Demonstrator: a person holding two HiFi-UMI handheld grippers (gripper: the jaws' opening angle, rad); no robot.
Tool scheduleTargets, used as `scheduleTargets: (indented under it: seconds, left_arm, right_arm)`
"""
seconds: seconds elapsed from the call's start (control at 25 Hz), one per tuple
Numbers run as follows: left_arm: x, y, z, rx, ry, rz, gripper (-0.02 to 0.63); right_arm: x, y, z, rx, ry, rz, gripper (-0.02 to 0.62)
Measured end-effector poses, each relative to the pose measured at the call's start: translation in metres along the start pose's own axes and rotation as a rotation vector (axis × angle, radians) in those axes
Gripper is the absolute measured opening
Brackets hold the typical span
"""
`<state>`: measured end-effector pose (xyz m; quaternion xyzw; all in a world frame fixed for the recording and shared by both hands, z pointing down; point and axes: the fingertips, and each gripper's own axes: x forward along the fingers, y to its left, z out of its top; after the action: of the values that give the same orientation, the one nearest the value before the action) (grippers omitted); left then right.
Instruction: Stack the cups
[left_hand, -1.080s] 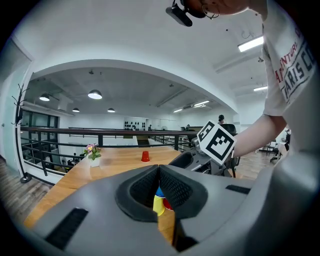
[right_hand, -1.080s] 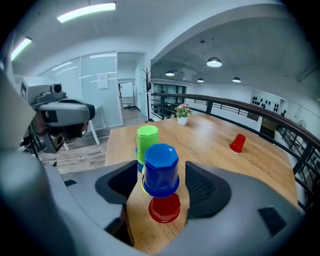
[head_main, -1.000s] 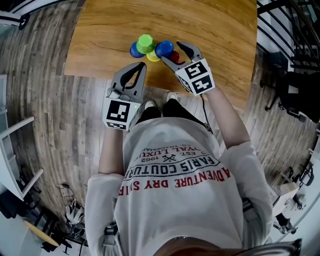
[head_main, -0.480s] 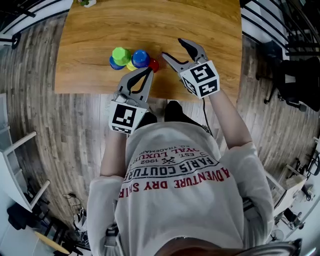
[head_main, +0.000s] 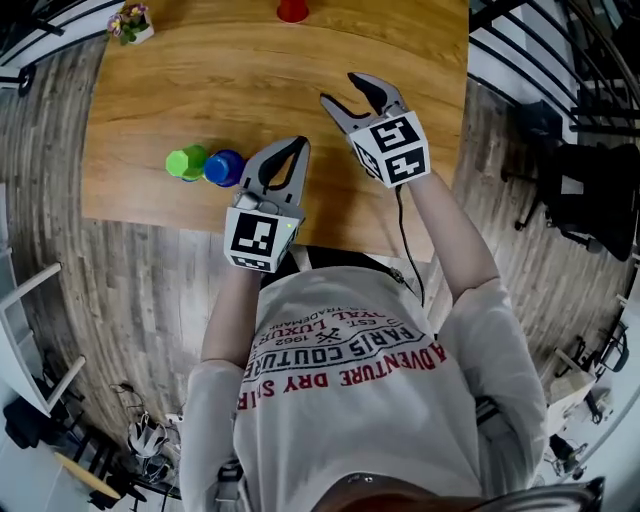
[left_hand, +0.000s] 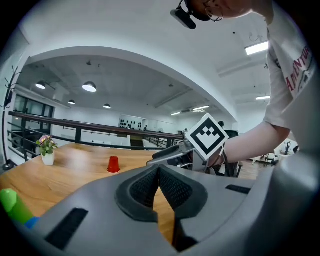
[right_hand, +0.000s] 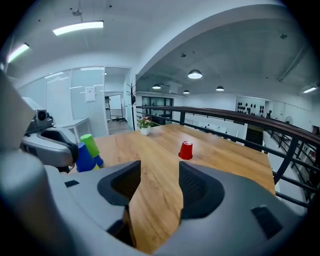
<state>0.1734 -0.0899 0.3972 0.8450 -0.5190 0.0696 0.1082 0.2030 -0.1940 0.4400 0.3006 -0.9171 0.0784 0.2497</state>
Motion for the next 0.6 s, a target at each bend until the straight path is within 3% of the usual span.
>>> scheduleTargets:
  seconds: [0.28,0.6]
  left_arm:
    - [0.056,0.02,0.007,0.004,-0.018,0.108,0.017]
    - [0.094,0.059,0.014,0.002,-0.1,0.221,0.017]
  right_arm:
    - [0.048,-0.067,0.019,-0.01,0.004,0.045,0.253]
    - [0.13,-0.095,0.024,-0.029,0.047,0.097,0.287]
